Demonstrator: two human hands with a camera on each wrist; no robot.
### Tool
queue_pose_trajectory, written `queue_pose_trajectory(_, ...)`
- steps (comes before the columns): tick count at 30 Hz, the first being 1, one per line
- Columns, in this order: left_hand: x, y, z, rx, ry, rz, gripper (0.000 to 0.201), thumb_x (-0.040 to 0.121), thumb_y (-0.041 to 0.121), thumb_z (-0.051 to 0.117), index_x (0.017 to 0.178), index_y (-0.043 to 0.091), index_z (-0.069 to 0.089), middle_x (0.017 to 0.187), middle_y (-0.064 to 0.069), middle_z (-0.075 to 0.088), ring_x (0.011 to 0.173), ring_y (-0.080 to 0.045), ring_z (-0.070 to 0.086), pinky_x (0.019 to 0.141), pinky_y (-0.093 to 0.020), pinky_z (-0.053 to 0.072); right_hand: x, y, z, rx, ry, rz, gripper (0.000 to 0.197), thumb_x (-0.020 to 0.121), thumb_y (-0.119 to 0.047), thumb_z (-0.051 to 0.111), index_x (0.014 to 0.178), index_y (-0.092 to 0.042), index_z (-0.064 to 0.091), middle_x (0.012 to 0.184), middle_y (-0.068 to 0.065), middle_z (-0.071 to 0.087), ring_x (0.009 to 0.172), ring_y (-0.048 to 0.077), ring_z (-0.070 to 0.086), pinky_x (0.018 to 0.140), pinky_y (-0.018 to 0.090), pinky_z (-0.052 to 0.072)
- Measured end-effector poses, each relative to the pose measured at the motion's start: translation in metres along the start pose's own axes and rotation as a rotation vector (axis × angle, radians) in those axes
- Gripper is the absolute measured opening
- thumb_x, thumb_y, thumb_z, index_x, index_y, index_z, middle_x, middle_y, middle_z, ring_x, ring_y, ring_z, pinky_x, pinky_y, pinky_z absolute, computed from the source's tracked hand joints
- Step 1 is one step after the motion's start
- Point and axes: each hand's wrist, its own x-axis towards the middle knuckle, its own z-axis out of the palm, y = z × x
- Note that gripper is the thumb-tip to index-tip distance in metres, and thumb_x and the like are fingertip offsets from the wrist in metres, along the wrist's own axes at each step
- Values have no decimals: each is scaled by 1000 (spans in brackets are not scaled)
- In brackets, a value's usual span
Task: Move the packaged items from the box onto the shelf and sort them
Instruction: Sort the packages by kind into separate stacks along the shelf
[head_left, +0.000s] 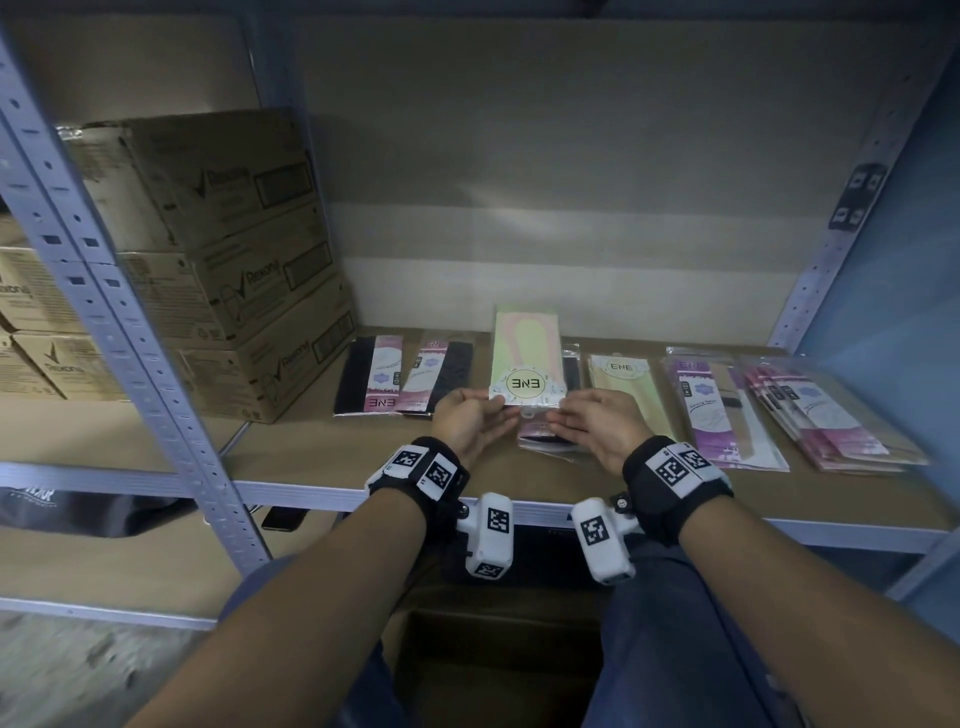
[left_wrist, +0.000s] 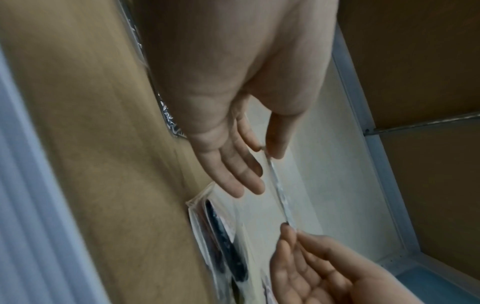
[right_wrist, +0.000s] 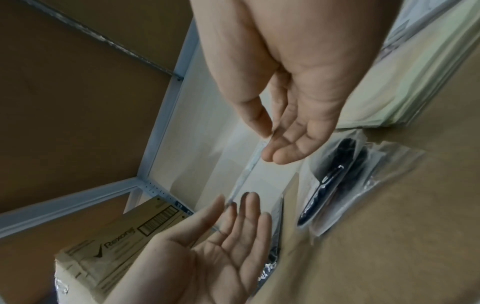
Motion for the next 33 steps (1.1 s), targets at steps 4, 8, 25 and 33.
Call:
queue_pose_trajectory(4, 3, -2, 0, 34, -69, -49, 15, 90, -1, 56, 100, 6, 48, 110, -19, 67, 87, -27, 70, 79, -38, 58, 3, -3, -9, -33, 54, -2, 5, 89, 5, 54, 92, 2, 58, 85, 17, 64, 70, 21, 66, 68, 31, 59)
queue_pose_trajectory(8, 13, 8, -12, 154, 11, -1, 38, 89, 18, 63, 121, 3, 49, 116, -15, 67, 100, -28, 68, 78, -38, 58, 11, -8, -27, -141, 71, 22, 12, 91, -4, 54, 96, 3, 63, 80, 13, 65, 62, 16, 58, 55, 24, 53)
queue_pose_trajectory(25, 22, 37, -52, 494, -143, -93, 26, 89, 19, 63, 111, 5, 66, 106, -13, 69, 93, -25, 65, 93, -41, 49, 5, -21, -49, -559, 12, -141, 24, 92, -14, 54, 74, -21, 70, 82, -1, 71, 82, 19, 64, 74, 34, 49)
queue_pose_trajectory(33, 21, 33, -52, 498, -128, -57, 12, 89, 6, 60, 100, 3, 66, 91, -9, 69, 83, -20, 64, 84, -33, 52, 17, -21, -53, -514, 64, -122, 16, 90, -12, 57, 104, -11, 66, 109, 9, 68, 98, 25, 64, 92, 43, 52)
